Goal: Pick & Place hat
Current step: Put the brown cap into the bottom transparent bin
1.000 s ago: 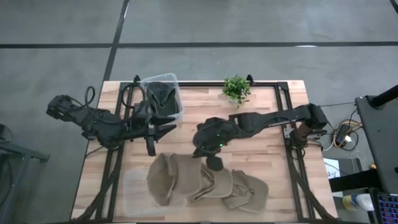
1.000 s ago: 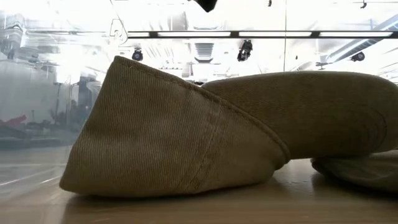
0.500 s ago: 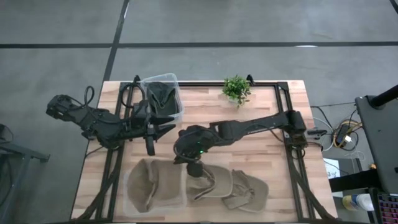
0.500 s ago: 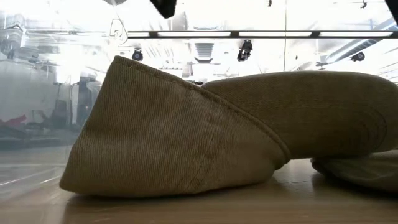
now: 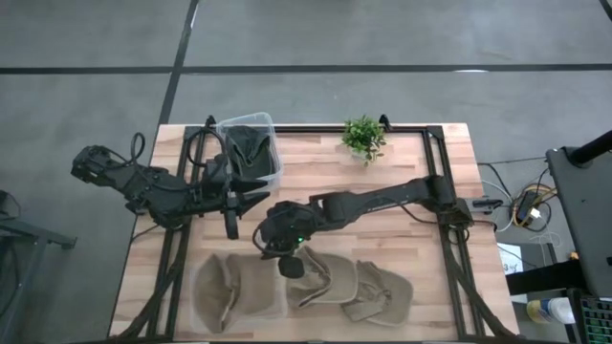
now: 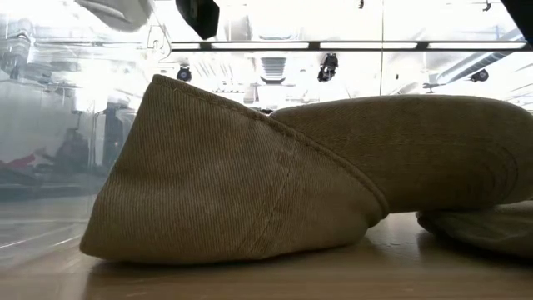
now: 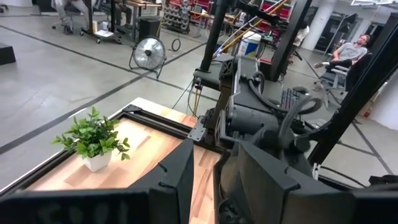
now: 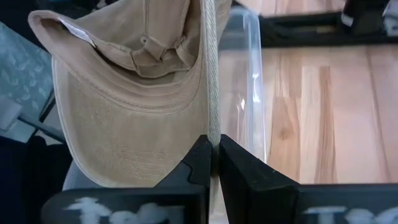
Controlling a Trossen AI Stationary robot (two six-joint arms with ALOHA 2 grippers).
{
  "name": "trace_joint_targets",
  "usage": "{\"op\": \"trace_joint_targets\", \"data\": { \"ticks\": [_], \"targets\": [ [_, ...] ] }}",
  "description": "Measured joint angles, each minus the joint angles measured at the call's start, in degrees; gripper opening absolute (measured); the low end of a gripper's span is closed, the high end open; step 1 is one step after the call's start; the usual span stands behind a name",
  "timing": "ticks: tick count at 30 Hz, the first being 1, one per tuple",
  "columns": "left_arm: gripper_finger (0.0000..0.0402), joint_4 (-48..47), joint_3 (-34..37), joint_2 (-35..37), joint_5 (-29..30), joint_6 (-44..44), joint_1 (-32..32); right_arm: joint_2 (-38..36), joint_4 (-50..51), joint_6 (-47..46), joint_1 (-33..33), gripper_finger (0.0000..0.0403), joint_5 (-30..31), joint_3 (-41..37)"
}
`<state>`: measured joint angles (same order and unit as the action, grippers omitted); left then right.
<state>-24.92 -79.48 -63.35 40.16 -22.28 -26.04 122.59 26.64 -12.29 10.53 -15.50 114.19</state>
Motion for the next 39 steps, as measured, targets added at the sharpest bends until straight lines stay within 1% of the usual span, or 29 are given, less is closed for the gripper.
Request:
{"op": "trace_joint_targets", "data": {
  "ticks": [3, 5, 7, 14, 16, 19, 21, 24, 28, 32, 36, 39],
  "targets": [
    [0.0119, -0.31, 0.0, 0.0, 0.0, -0.4, 0.0, 0.19, 0.25, 0.13, 0.08, 0.002, -0.01, -0.02],
    [0.0119, -0.59, 0.0, 0.0, 0.0, -0.6, 0.01, 0.19, -0.08, 0.18, 0.12, 0.0036, -0.07, -0.02],
    [0.0119, -0.59, 0.0, 0.0, 0.0, -0.65, 0.02, 0.21, -0.56, 0.31, 0.12, 0.0061, -0.13, -0.04],
    [0.0119, -0.87, 0.0, -0.02, 0.0, -0.67, 0.02, 0.18, -1.59, 0.66, 0.12, 0.0172, -0.39, -0.09],
    [0.0119, -0.9, 0.0, -0.02, 0.0, -0.66, 0.07, -0.18, -1.43, 1.29, 0.09, 0.0197, -2.63, -0.09],
    [0.0119, -0.96, 0.0, -0.02, 0.0, -0.68, 0.07, -1.76, 0.86, 3.13, 0.08, 0.022, -7.18, -0.09],
    [0.0119, -1.03, 0.02, -0.02, 0.0, -0.75, 0.07, -3.31, 4.97, 4.34, 0.12, 0.0227, -8.58, -0.08],
    [0.0119, -1.61, 0.02, -0.02, -0.02, -1.31, 0.07, -5.34, 13.04, 7.89, 0.39, 0.0229, -8.66, -0.04],
    [0.0119, -2.1, 0.04, -0.07, -0.02, -1.35, 0.04, -7.8, 26.33, 11.76, 1.56, 0.0223, -8.53, -0.07],
    [0.0119, -2.64, 0.05, -0.07, -0.02, -1.69, 0.04, -9.83, 37.09, 12.33, 3.37, 0.0216, -8.56, -1.17],
    [0.0119, -3.34, 0.11, -0.07, -0.02, -1.75, 0.04, -10.77, 41.03, 11.37, 5.48, 0.0209, -8.34, -4.22],
    [0.0119, -3.61, 0.13, -0.07, -0.02, -1.77, 0.04, -12.11, 40.64, 9.46, 7.06, 0.0202, -8.36, -7.5]
  ]
}}
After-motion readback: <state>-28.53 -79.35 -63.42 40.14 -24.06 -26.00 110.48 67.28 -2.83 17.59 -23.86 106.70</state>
